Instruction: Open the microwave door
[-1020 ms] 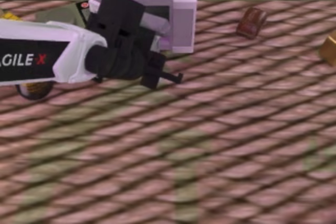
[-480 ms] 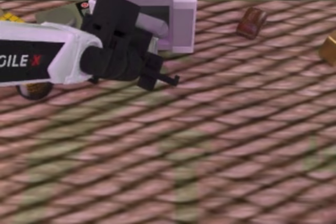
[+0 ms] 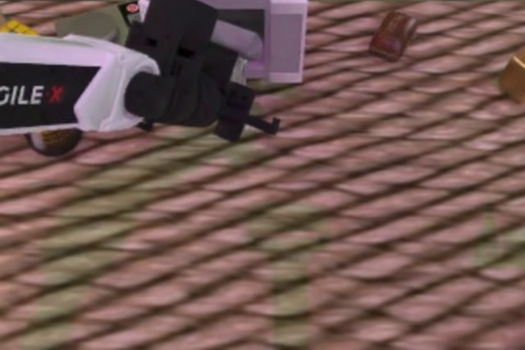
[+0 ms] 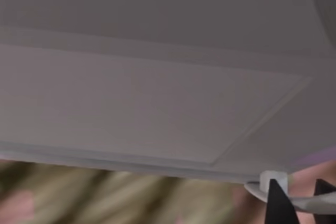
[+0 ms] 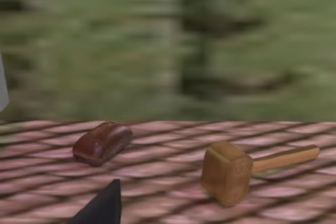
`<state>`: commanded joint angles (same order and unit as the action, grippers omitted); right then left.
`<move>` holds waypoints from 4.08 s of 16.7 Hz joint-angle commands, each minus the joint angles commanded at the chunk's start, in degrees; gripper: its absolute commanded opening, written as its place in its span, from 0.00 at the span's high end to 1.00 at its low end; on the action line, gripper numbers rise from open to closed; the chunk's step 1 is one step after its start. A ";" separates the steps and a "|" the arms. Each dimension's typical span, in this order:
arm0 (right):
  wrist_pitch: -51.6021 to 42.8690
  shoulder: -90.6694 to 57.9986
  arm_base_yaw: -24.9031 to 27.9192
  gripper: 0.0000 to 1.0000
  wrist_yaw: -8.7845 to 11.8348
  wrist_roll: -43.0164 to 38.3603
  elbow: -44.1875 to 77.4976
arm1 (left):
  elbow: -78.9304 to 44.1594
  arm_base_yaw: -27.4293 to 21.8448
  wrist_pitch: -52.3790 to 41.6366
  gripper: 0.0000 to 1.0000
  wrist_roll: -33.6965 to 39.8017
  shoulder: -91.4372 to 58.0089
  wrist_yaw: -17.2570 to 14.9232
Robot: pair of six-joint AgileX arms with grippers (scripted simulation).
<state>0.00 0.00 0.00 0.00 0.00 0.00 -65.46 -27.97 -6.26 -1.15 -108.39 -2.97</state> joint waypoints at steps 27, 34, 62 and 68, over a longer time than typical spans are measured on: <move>0.00 0.00 0.00 0.00 0.00 0.00 0.00 | 1.93 1.50 0.15 1.00 -3.76 1.46 -3.22; 0.00 0.00 0.00 0.00 0.00 0.00 0.00 | 1.93 1.50 0.15 1.00 -3.76 1.46 -3.22; 0.00 0.00 0.00 0.00 0.00 0.00 0.00 | 3.61 3.22 -0.10 1.00 -7.88 2.81 -6.66; 0.00 0.00 0.00 0.00 0.00 0.00 0.00 | 3.61 3.22 -0.10 1.00 -7.88 2.81 -6.66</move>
<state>0.00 0.00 0.00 0.00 0.00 0.00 -61.85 -24.75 -6.35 -9.03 -105.59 -9.63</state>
